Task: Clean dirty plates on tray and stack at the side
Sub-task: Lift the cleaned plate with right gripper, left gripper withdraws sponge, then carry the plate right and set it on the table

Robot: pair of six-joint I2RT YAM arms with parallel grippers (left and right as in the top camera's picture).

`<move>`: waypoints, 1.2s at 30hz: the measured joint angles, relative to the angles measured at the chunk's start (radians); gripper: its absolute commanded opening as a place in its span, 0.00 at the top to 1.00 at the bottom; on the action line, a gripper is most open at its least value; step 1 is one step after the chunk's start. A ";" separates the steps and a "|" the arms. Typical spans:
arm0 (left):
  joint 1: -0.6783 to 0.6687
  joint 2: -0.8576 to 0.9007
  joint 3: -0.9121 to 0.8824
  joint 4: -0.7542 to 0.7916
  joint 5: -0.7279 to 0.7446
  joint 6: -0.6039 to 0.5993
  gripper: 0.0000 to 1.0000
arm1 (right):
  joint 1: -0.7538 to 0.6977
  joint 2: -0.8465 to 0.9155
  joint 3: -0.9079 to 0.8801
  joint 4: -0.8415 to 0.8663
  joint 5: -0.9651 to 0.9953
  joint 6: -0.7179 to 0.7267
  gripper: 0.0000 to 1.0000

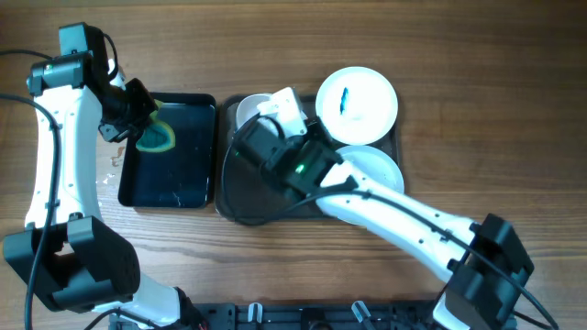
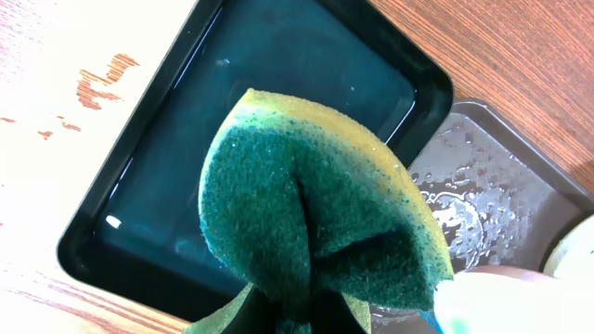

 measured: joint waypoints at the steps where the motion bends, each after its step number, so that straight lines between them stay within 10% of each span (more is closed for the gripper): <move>1: 0.000 0.000 0.000 0.000 0.000 0.000 0.96 | 0.014 0.000 0.000 0.003 0.042 -0.012 0.96; 17: 0.000 0.000 0.000 0.000 -0.003 0.000 0.96 | 0.136 0.000 0.000 0.200 0.515 -0.225 0.96; 27: -0.047 0.000 0.000 0.002 -0.003 0.000 0.96 | -0.004 -0.010 0.000 0.120 -0.162 -0.101 0.96; 36: -0.209 0.000 0.000 0.071 -0.002 0.000 0.96 | -0.470 -0.222 0.001 0.015 -0.821 0.015 0.96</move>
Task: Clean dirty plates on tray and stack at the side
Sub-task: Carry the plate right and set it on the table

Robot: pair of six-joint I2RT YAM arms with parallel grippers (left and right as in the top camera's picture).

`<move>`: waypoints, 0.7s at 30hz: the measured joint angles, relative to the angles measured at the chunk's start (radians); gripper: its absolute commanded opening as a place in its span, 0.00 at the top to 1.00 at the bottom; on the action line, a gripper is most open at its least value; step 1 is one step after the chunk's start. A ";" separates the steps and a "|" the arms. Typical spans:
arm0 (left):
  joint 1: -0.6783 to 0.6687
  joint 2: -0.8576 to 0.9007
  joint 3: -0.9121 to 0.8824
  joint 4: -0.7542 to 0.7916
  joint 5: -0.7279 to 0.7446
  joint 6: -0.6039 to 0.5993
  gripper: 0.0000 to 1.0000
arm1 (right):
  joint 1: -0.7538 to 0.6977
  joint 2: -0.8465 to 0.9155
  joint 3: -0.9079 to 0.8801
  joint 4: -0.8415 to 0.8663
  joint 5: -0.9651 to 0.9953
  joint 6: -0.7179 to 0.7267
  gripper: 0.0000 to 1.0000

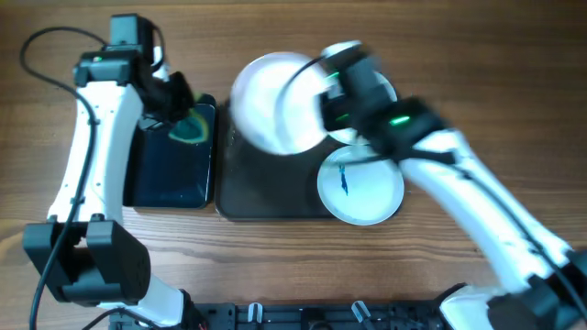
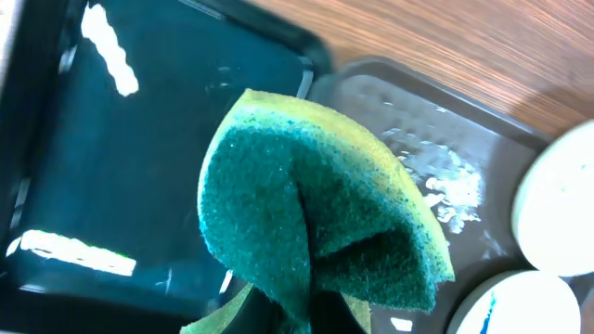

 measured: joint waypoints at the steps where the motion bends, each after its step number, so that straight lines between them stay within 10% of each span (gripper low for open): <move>1: -0.022 0.000 0.000 0.011 0.000 0.000 0.96 | -0.071 -0.019 0.000 -0.035 -0.057 0.011 0.96; 9: -0.146 0.012 0.000 0.073 0.000 -0.001 0.96 | -0.539 -0.037 -0.001 -0.245 -0.241 0.017 0.96; 21: -0.195 0.083 0.000 0.090 0.000 -0.005 0.96 | -0.858 -0.006 -0.312 -0.028 -0.196 0.013 0.96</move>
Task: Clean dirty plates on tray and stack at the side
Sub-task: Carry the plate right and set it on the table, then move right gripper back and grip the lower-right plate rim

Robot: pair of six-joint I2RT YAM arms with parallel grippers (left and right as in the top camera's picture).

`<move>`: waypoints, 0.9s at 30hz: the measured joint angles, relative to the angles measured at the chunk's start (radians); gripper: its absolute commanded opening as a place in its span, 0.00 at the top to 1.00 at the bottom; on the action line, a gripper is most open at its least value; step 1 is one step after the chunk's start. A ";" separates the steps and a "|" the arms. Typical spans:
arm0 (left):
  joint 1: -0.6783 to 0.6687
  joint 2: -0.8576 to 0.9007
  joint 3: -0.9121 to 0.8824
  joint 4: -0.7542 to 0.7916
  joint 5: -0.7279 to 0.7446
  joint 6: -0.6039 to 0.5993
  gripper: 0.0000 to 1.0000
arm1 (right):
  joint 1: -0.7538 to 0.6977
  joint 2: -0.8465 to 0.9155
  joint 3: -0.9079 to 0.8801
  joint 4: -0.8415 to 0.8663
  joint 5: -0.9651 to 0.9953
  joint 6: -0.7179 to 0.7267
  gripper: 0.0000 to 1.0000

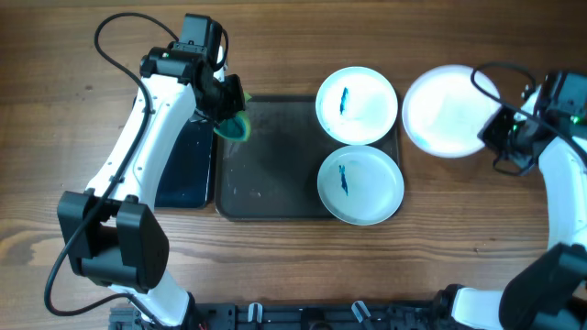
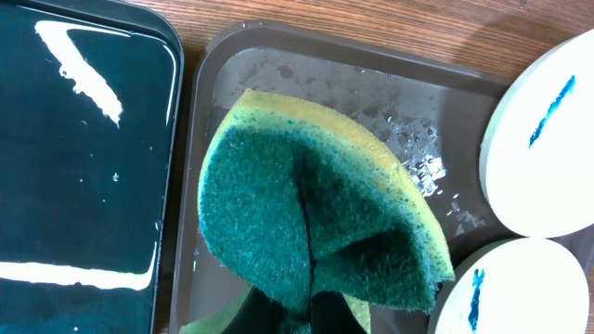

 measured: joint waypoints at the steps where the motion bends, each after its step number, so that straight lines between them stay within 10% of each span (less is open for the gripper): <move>1: 0.000 0.000 0.000 0.000 0.000 0.000 0.96 | -0.011 0.011 -0.032 0.028 0.001 0.000 0.96; 15: 0.000 0.000 0.000 0.002 0.000 0.000 0.96 | -0.029 0.192 -0.128 0.138 0.003 -0.016 0.80; 27: 0.000 0.000 0.000 0.003 0.000 0.000 0.96 | 0.021 0.013 0.046 -0.218 -0.167 -0.151 0.71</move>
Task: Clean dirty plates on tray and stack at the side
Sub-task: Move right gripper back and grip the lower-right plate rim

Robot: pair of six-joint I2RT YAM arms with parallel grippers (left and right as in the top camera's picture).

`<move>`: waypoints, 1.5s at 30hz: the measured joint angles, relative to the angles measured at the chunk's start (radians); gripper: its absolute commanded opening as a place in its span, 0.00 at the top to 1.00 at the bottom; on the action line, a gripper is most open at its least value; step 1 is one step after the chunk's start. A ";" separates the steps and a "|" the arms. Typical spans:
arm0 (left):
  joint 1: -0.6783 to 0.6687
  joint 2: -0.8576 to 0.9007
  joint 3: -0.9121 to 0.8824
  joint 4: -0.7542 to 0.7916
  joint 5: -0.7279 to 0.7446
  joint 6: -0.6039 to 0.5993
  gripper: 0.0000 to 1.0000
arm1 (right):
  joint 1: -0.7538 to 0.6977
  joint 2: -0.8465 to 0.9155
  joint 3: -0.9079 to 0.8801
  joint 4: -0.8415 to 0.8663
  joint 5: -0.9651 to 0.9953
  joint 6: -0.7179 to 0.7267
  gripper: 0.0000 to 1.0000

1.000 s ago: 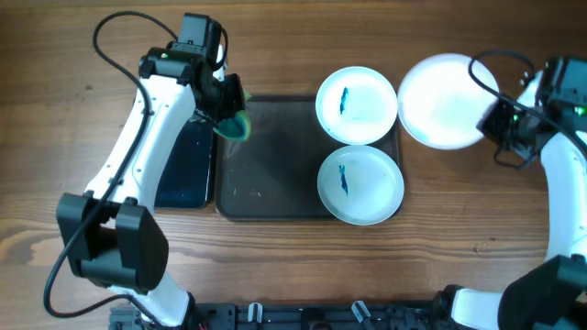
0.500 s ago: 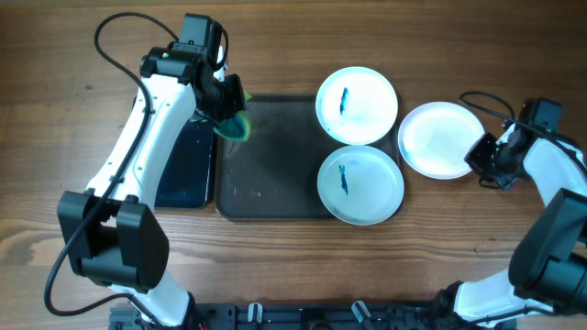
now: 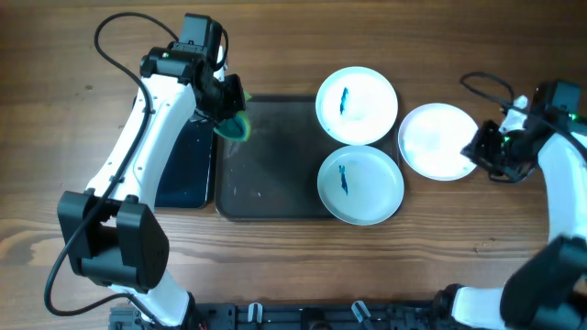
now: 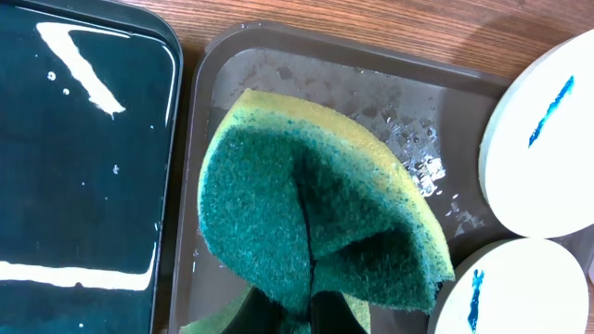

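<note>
Folded and green-and-yellow, the sponge hangs over the far left corner of the wet brown tray, with my left gripper shut on it. Two white plates with blue smears sit at the tray's right end, one far and one near. An unmarked white plate lies low on the table just right of the tray. My right gripper is shut on its right rim.
A black basin of water lies against the tray's left side. Cables loop over the table at the far left and by the right arm. Bare wood surrounds the tray.
My right gripper and the unmarked plate have shifted nearer and a little left, and the plate now looks lower beside the tray. The left arm and sponge have not moved.
First my right gripper was down at a plate in the tray's left half while the left held the sponge over the basin. Then the right held that plate high above the tray. Then the plate was out to the right and the sponge over the tray; now the plate is beside the tray.
</note>
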 measured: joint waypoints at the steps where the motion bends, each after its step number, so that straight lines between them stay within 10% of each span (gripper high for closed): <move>1: 0.000 0.000 0.000 0.000 0.000 0.000 0.96 | 0.031 -0.029 0.006 -0.037 -0.026 -0.017 0.70; 22: 0.000 0.000 0.000 0.000 -0.011 0.000 0.96 | 0.312 0.002 -0.390 0.271 -0.061 0.005 0.74; 29: 0.000 0.000 0.000 -0.001 -0.011 0.000 0.96 | 0.311 0.003 -0.402 0.330 -0.051 0.013 0.96; 45: 0.000 0.000 0.000 -0.001 -0.011 0.000 0.96 | 0.453 -0.012 -0.270 0.205 -0.066 0.043 0.96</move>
